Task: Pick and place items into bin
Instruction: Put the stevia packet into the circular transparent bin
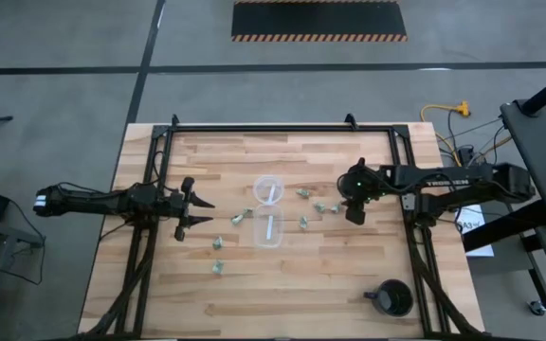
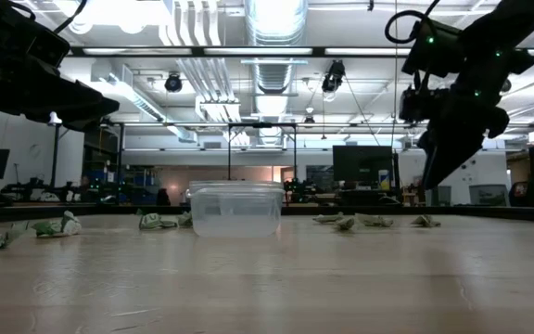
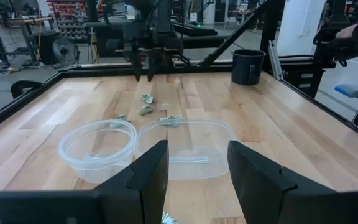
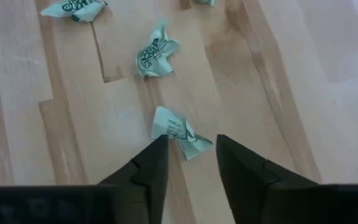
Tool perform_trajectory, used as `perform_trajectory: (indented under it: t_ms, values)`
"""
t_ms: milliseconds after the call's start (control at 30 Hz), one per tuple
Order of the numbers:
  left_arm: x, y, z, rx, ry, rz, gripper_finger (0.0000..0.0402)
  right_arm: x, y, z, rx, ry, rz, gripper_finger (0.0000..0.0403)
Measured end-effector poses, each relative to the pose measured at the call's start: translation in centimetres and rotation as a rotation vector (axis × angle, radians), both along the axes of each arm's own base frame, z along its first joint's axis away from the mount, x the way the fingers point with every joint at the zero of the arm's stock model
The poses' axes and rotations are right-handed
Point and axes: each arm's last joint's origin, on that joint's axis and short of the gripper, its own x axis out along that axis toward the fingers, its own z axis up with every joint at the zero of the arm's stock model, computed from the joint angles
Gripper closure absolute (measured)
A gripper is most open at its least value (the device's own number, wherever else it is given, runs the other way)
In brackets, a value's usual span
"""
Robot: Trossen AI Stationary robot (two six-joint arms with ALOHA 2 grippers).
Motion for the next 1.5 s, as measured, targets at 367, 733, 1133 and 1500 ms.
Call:
perform_trajectory:
  t_ms: [367,733,1133,1500]
  values:
    - [0.0,0.0,0.0,0.0,0.0,0.0,0.0253,0.8,-0.2,-2.0,0.024,0.09,-0.008,0.0203]
    - [0.0,0.0,0.0,0.0,0.0,0.0,0.0253,1.6,-0.2,-3.4,0.104,0.11,-0.024,0.0202]
    - [0.0,0.0,0.0,0.0,0.0,0.0,0.0253,2.6,-0.4,-1.4,0.153,0.035,-0.157,0.0202]
    - [0.0,0.0,0.0,0.0,0.0,0.0,0.0253,3.0,0.0,-2.3,0.154,0.108,-0.133,0.0202]
